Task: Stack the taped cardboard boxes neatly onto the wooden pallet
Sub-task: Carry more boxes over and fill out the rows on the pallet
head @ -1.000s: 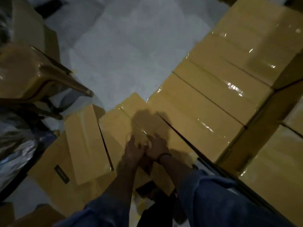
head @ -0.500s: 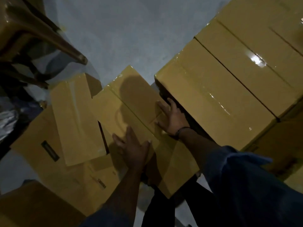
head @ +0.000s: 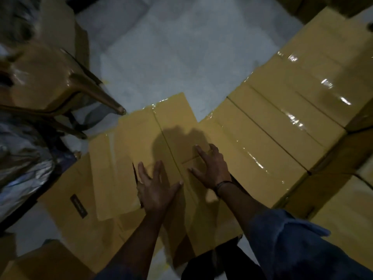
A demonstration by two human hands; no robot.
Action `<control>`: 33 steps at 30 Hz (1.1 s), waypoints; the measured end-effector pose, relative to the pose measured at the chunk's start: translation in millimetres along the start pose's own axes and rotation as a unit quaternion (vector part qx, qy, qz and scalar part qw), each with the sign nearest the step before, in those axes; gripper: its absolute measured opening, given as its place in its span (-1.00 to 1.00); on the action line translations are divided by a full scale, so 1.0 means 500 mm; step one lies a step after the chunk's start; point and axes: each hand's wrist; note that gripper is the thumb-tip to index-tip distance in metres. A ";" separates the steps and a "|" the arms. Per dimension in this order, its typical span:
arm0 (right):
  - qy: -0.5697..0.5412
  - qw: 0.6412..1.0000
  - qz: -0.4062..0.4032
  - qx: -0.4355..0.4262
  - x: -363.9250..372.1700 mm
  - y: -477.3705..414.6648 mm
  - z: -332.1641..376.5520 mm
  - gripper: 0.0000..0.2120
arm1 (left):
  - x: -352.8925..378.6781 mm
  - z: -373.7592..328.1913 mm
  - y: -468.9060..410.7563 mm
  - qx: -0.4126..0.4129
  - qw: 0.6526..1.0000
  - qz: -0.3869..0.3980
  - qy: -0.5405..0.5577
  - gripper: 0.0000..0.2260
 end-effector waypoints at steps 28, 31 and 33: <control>-0.141 0.919 -0.243 0.275 -0.595 0.238 -0.194 -0.09 | -0.238 -0.754 0.031 0.370 0.913 0.120 -0.125 -0.01; -0.145 0.909 -0.250 0.299 -0.602 0.182 -0.198 -0.09 | -0.223 -0.791 -0.043 0.398 0.897 0.133 -0.140 0.00; -0.152 0.898 -0.254 0.325 -0.604 0.131 -0.195 -0.08 | -0.211 -0.816 -0.110 0.412 0.887 0.150 -0.149 0.01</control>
Point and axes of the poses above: each hand's wrist, its own y-axis away from the middle knuckle, its own x-axis out of the palm, z = x × y, and after that the axes turned 3 degrees about z, right-handed
